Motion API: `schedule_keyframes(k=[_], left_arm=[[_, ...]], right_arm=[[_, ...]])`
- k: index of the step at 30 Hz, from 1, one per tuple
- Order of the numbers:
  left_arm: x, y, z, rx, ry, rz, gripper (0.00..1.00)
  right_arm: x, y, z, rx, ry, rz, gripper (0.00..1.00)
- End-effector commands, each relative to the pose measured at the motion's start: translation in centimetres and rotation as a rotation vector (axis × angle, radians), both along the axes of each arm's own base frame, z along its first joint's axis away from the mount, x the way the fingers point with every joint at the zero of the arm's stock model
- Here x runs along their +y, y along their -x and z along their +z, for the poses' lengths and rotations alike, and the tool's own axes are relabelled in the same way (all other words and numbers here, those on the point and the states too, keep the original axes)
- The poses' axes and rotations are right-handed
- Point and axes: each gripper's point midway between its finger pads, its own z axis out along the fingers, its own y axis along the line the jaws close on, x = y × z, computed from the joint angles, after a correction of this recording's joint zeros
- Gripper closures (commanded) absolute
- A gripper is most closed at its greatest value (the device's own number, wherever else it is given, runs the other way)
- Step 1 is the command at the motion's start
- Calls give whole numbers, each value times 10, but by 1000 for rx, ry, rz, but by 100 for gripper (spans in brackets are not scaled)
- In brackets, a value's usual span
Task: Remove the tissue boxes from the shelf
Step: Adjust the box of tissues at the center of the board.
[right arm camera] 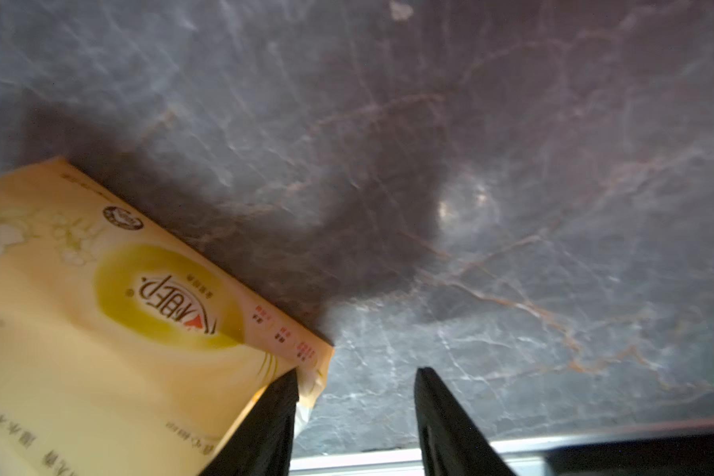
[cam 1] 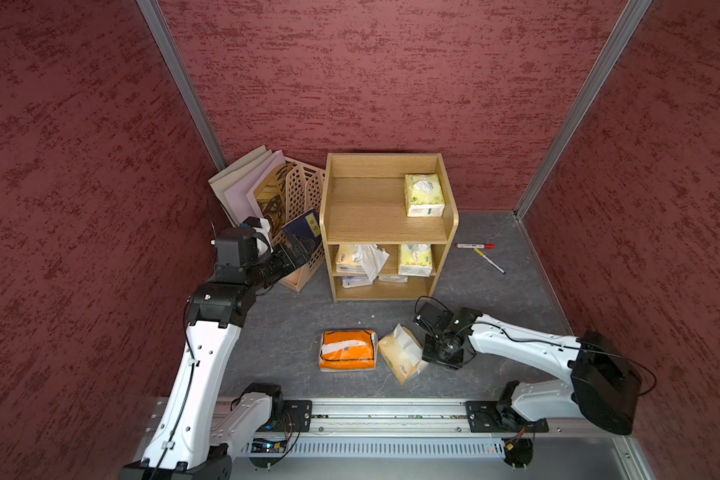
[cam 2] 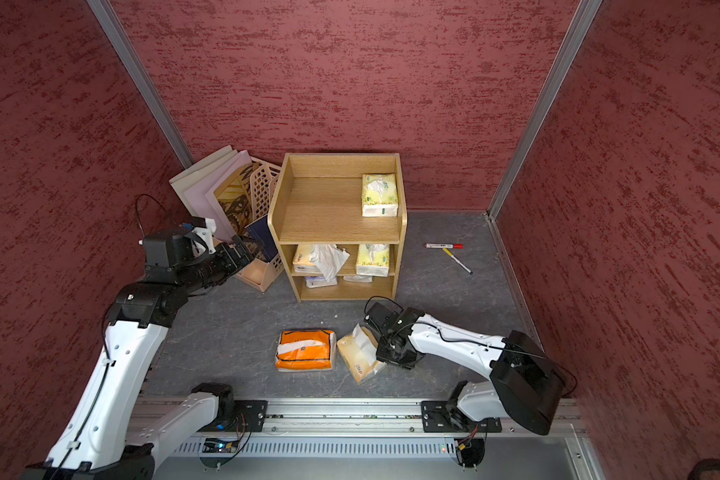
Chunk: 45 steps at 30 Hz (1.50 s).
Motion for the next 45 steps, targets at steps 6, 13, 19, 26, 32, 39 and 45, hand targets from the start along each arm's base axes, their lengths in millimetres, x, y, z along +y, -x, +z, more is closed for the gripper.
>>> schedule_keyframes(k=[6, 13, 19, 26, 32, 39, 45], left_arm=[[-1, -19, 22, -70, 30, 6, 0], [-3, -18, 19, -53, 43, -5, 0], [-1, -7, 14, -52, 36, -1, 0], [-6, 0, 14, -37, 51, -33, 0], [-5, 9, 17, -49, 48, -31, 0], [-3, 20, 22, -54, 37, -29, 0], [-1, 26, 24, -56, 36, -14, 0]], right_arm=[[1, -70, 20, -65, 17, 14, 53], [-6, -100, 65, -212, -37, 21, 53], [3, -81, 96, -335, -159, 58, 54], [39, -64, 131, -451, -232, 124, 55], [97, -51, 99, -366, -166, 288, 54], [126, -63, 68, -300, -48, 394, 51], [124, -55, 47, -256, -24, 456, 53]])
